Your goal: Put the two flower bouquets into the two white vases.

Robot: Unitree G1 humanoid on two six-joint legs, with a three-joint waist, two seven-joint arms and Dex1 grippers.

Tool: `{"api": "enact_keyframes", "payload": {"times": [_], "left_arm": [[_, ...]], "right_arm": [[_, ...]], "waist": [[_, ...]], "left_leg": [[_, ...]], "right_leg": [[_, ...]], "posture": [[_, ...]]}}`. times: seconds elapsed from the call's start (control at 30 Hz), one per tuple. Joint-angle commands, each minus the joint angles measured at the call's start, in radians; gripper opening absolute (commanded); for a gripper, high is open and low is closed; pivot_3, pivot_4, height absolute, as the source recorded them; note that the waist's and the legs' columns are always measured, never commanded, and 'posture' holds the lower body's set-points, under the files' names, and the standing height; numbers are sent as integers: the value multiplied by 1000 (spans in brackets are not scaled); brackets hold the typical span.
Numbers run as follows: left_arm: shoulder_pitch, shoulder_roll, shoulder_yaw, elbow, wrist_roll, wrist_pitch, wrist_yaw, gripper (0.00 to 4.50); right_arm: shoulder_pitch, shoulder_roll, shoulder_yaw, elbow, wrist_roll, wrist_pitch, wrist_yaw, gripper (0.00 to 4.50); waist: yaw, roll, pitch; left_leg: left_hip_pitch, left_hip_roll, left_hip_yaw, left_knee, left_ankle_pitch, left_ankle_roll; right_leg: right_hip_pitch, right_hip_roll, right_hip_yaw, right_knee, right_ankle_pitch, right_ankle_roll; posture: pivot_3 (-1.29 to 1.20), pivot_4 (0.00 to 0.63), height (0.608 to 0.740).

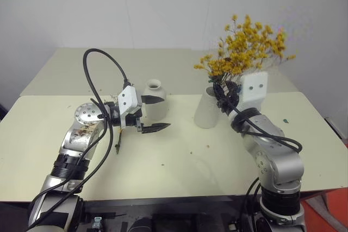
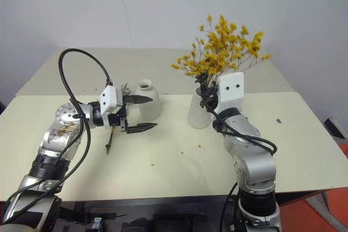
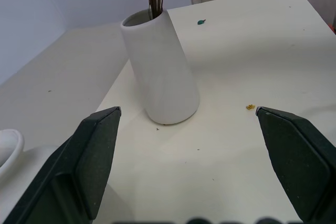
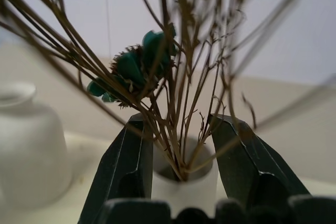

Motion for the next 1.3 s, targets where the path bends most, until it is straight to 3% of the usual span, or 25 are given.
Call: {"api": "enact_keyframes", "payload": {"times": [0.03,0.2,0.4,0.6,0.83,1.1,1.3], "left_arm": [[-30,-3,4,-6,0,-26,-8,4500],[-27,-1,1,-6,4,-28,-11,4500],[-13,8,6,-21,6,-20,-3,4500],[-9,13,5,-26,9,-16,1,4500],[-9,15,4,-26,14,-12,-2,4500],[-6,15,-1,-31,22,-10,5,4500],[7,20,12,-41,16,-3,19,4500]], "right_arm": [[-59,-33,-15,-51,25,118,22,2046],[-137,-62,-41,-56,68,221,61,2046],[-266,-217,-50,-51,169,482,190,2046],[-354,-269,-87,4,252,722,259,2046],[-394,-278,-142,134,277,739,242,2046],[-345,-452,-104,184,433,739,309,2046],[-227,-558,-147,86,568,739,359,2046]], "waist": [[1,0,0],[-1,0,0],[5,0,0],[3,0,0],[2,0,0],[4,0,0],[6,0,0]], "left_leg": [[0,0,0,0,0,0],[-1,0,0,0,0,0],[-1,0,0,0,0,0],[-1,0,-1,0,0,0],[-1,0,0,0,0,0],[-3,-1,0,-1,0,0],[-3,0,0,-1,0,0]], "right_leg": [[0,0,0,0,0,0],[0,0,0,-1,0,0],[0,-1,-1,-1,0,-1],[0,-1,-1,-1,1,-1],[0,-1,-1,-2,0,-1],[0,-1,-1,-3,1,-1],[-1,-1,-1,-3,0,0]], "posture": [[0,150,740],[0,150,740],[0,150,740],[0,150,740],[0,150,740],[0,150,740],[0,150,740]]}}
